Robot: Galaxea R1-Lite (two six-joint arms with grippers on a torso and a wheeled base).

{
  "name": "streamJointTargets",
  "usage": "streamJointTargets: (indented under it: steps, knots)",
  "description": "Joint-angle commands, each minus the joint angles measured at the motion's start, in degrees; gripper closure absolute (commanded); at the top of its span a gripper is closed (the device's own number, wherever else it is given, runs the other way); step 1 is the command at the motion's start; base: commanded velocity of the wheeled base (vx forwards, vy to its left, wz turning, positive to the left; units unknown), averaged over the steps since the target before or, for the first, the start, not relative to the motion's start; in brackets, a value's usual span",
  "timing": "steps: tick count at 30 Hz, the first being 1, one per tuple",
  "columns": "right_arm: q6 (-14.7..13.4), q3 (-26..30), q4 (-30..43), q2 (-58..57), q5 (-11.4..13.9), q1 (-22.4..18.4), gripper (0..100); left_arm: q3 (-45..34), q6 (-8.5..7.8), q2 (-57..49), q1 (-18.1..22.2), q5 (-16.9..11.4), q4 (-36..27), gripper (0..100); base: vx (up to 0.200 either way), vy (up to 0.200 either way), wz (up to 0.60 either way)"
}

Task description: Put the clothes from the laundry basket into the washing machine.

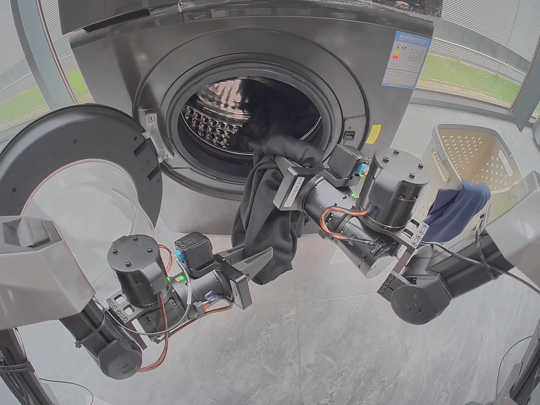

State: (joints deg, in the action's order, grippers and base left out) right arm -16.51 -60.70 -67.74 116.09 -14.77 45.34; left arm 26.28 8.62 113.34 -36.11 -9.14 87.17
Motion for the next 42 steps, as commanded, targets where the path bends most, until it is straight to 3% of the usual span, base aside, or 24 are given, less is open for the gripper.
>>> streamJointTargets:
  steps: [1,21,24,30,42]
  knots:
    - [-0.02,-0.04,-0.02,-0.34,0.01,0.1,100,0.79,0.17,1.71,0.42,0.0,0.1,0,0.0,0.0,0.0]
    - [0.16,0.14,-0.11,-1.04,-0.08,0.45,100,7.64,0.26,8.57,2.89,-0.09,0.28,0,0.0,0.0,0.0]
    - [0.16,0.05,-0.02,-1.04,-0.08,0.54,100,9.14,0.79,10.15,3.06,-0.61,0.45,0,0.0,0.0,0.0]
    - [0.16,-0.12,-0.02,-0.95,-0.17,0.54,100,10.63,3.42,10.85,2.89,-0.79,-0.08,0,0.0,0.0,0.0]
    - [0.16,0.14,-0.46,-0.69,-0.25,0.54,100,14.15,4.74,14.02,2.09,-1.32,-1.48,0,0.0,0.0,0.0]
